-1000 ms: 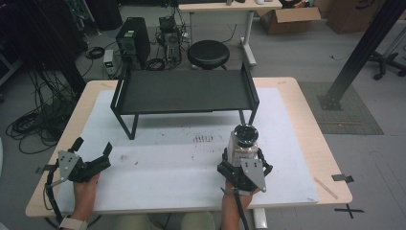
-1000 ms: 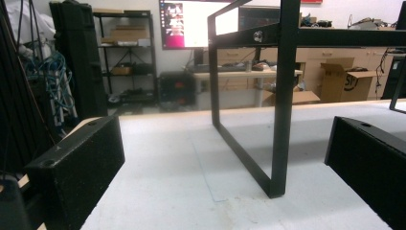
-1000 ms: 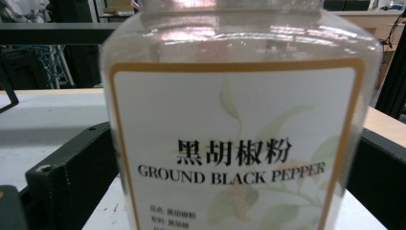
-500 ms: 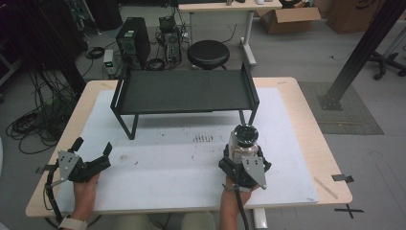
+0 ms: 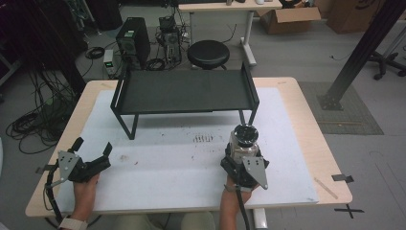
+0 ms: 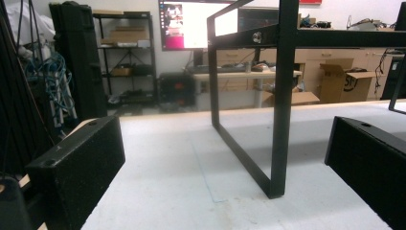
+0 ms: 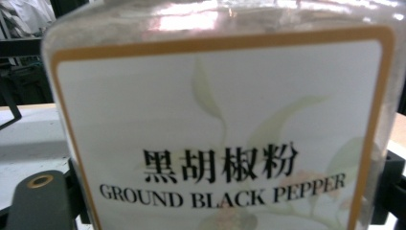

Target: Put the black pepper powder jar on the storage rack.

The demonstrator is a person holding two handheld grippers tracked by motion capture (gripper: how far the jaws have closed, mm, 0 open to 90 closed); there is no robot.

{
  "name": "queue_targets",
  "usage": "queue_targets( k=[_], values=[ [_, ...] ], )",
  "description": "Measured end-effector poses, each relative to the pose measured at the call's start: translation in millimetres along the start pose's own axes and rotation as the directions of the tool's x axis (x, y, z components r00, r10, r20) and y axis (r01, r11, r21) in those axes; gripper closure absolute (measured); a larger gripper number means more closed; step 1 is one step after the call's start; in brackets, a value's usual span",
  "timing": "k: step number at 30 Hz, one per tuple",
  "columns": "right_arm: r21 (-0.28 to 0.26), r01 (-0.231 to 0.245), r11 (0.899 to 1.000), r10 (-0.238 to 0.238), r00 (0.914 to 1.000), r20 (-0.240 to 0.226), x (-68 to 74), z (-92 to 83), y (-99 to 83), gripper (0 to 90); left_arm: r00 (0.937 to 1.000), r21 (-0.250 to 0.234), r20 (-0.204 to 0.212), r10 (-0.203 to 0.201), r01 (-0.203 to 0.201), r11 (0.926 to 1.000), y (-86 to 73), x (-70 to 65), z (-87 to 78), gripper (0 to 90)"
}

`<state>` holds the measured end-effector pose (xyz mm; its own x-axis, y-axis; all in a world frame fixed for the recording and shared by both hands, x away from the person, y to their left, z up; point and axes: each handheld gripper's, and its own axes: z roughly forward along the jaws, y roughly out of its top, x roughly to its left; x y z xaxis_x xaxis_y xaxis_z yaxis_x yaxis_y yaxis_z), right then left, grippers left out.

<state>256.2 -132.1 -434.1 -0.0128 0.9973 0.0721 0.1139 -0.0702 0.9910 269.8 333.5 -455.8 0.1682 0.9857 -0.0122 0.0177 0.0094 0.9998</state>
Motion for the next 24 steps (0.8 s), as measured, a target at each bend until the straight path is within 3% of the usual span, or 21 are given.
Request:
queue_targets(
  k=[7,24],
  values=[
    [-0.021,0.003,1.000,-0.004,0.9997,-0.024,0.2,-1.6,-0.3,21.4,1.0000,0.000,0.000,0.000,0.000,1.0000,0.0,0.1,-0.1,0.4],
    [-0.031,0.052,0.998,-0.052,0.9986,-0.009,1.9,-4.1,-1.2,25.1,1.0000,-0.005,0.002,0.000,0.000,1.0000,-0.1,0.3,-0.7,0.5]
  ],
)
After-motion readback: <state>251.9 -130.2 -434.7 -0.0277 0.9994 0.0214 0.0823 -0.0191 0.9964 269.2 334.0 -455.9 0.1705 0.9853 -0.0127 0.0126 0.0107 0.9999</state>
